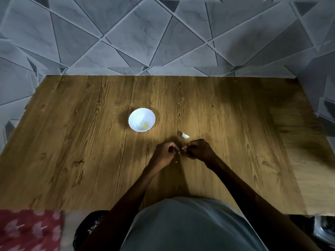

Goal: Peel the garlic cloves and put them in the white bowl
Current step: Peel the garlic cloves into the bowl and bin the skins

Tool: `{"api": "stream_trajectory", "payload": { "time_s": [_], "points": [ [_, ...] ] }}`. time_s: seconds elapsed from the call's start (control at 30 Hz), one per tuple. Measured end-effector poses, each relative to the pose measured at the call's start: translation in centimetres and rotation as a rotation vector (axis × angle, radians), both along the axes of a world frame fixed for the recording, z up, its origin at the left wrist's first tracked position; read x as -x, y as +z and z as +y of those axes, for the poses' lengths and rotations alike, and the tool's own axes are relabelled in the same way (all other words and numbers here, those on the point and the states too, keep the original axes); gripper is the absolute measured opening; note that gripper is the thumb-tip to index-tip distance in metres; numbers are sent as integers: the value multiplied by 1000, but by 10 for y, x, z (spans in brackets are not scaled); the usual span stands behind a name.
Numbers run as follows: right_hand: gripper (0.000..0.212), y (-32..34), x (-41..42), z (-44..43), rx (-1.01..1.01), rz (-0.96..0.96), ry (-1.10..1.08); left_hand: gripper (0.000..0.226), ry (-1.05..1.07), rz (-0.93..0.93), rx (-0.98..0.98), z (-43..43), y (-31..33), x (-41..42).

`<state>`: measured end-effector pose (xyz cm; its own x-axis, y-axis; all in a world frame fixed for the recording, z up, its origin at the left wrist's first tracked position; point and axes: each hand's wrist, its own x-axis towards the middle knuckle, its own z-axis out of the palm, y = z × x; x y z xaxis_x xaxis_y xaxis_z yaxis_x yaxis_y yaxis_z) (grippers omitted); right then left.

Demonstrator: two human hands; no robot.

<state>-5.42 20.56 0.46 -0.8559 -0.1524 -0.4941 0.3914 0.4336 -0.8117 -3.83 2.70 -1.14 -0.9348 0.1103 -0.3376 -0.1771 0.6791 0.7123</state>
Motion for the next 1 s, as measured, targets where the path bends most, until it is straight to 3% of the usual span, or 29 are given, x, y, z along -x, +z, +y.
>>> {"api": "stream_trajectory", "payload": {
  "time_s": [0.53, 0.7, 1.0],
  "points": [
    [11, 2, 1, 2, -7, -29, -2, 23, 23, -8, -83, 4, -2, 0],
    [10, 0, 2, 2, -4, -37, -10, 22, 18, 4, -30, 5, -5, 0],
    [16, -4, 4, 1, -2, -54, 8, 11, 37, 117, -185, 2, -6, 1]
  ]
}}
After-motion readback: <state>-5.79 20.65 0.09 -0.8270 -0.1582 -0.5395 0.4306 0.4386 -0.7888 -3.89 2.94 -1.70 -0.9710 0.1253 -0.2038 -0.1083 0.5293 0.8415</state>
